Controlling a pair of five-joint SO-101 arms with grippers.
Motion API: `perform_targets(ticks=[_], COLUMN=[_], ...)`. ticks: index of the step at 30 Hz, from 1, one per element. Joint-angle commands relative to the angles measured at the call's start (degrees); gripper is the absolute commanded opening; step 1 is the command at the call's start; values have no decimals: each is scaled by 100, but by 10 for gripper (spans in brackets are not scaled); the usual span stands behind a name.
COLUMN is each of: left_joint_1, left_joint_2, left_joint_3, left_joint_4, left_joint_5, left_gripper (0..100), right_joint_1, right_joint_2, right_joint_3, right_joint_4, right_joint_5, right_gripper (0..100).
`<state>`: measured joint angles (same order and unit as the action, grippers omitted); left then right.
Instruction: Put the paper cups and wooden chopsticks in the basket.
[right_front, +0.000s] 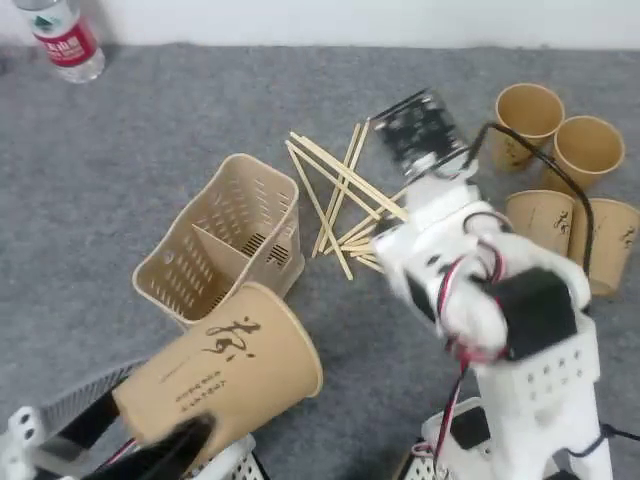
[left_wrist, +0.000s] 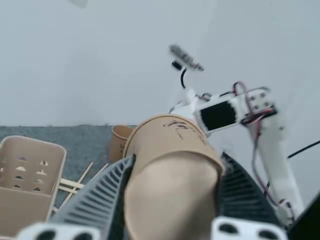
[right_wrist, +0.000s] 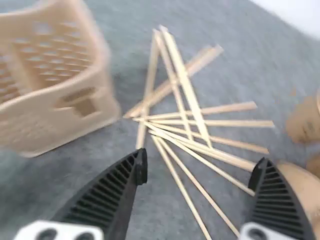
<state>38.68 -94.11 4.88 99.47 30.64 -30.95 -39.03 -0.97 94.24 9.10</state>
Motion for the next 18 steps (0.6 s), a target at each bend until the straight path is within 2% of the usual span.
perform_targets(ticks=[1,4,7,10,13,16,18], left_joint_1=[18,9,9,9,9,9,9], left_joint_2=[-378,-651,-747,-765,-774,-782,-782], left_joint_3=[426,453,453,453,462,462,462], left_joint_4=[-185,-360,-396,-369,-369,-360,-360], left_joint_5=[-105,-114,-114,-114,-114,-114,-114], left_gripper=[13,13,13,13,13,13,13], right_joint_1=[-875,-1376,-1429,-1455,-1824,-2193,-2264], right_joint_2=[-31,-40,-57,-303,-743,-1024,-1095], right_joint_3=[-835,-1284,-1732,-2031,-2251,-2259,-2251], right_joint_4=[523,804,857,848,857,866,875], right_joint_5=[149,220,484,976,1046,1046,932], right_gripper=[331,331,327,258,197,206,251])
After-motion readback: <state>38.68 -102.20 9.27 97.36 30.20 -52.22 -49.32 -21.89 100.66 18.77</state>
